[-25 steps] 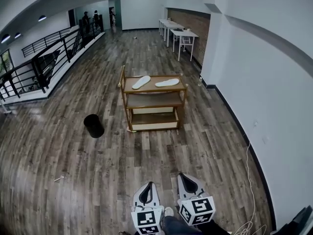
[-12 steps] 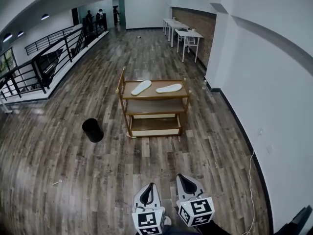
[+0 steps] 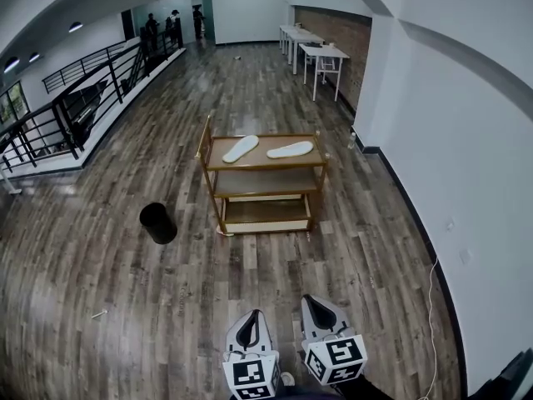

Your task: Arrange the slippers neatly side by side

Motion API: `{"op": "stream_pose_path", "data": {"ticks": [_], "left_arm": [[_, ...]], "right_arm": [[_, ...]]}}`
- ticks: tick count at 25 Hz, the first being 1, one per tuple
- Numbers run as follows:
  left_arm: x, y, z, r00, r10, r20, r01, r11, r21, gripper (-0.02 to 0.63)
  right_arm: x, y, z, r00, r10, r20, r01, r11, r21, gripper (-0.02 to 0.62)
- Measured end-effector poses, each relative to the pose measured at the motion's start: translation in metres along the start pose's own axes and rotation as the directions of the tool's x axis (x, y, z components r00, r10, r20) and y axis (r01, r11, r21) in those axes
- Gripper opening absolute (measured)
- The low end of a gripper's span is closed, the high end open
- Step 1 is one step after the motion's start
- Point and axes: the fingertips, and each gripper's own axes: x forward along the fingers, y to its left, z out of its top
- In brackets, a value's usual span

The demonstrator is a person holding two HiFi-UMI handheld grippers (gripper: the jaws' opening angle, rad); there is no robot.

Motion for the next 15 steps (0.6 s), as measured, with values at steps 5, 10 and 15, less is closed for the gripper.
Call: {"op": "stream_pose_path", "data": {"ticks": [5,10,15], "left_arm": [[0.034,0.012,0.012,1.000,-0.028,0.005,0.028,1.000,0.012,0.000],[0.072,0.028,0.027,0.999,-0.047,0.004,0.047,0.999,0.010,0.000],[0.111,0.044,0.034,0.996,-0.085,0.016,0.084,0.996,0.032,0.000]], "right_arm": [[0.034,-0.006,0.008,1.000,-0.019,0.006,0.019,1.000,0.008,-0.002],[0.073,-0.013,0.021,0.999,-0.035,0.002,0.035,0.999,0.009,-0.002],[0.115,-0.018,0.032,0.999,-0.050,0.006,0.050,0.999,0.011,-0.002]]}}
